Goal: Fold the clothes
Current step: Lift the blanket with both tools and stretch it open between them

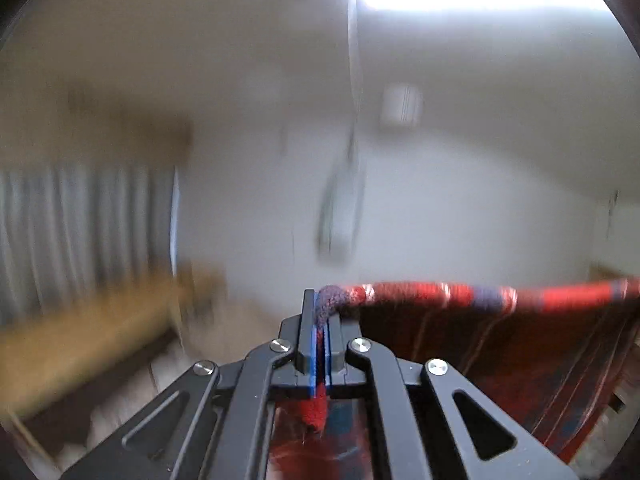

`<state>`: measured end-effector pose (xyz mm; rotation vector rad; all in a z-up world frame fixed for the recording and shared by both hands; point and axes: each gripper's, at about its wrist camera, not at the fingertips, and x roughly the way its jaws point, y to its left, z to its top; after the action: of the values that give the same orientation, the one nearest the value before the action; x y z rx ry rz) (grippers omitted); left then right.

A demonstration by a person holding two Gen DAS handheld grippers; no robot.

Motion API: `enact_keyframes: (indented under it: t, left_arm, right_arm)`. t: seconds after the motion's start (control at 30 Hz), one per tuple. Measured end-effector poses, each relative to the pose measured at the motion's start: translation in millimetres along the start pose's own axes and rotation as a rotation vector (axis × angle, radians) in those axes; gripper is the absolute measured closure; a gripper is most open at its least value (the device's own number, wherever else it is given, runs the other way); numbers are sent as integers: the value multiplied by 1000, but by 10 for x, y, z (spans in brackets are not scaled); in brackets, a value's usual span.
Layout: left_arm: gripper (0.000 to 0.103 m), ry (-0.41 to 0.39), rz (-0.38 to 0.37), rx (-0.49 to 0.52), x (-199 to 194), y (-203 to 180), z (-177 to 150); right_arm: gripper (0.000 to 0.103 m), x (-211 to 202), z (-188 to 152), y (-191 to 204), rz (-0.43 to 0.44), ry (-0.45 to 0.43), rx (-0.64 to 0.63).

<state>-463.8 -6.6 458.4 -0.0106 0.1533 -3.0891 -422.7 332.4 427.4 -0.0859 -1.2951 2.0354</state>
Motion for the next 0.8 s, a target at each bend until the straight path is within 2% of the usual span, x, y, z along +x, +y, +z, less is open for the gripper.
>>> enact_keyframes:
  t: [0.07,0.1,0.17,0.27,0.4,0.43,0.53,0.6,0.67,0.8]
  left_arm:
    - [100,-102,-11,7,-348,23,533]
    - [100,-139,-16,11,-485,52,696]
    - [100,-195,-41,21,-763,110,859]
    - [100,-245,-64,74,-1142,165,754]
    - [100,-257,-134,109,-1635,323,250]
    - [100,-242,-162,120,-1750,359,89]
    - [100,-122,-297,147,-2186,508,-525]
    - [100,-40,-343,157,-2402,614,-981]
    - [100,97,-376,148,-2582,735,-1565]
    - [100,341,-394,135,-2848,898,-2625]
  right_arm:
    - [102,33,287,-763,-116,-38,96]
    - [102,49,430,-1144,-174,-56,144]
    - [102,-60,456,-1682,-228,-95,210]
    - [102,-357,231,-2047,-248,-166,247]
    - [102,-832,-372,-2004,-185,-229,233]
    - [102,-986,-579,-1944,-160,-241,223]
    - [102,-1507,-1280,-1759,-44,-240,248]
    - [102,-1898,-1809,-1552,76,-198,285]
    - [102,-2266,-2303,-1305,200,-148,308]
    - [102,-2911,-3100,-739,431,-24,290]
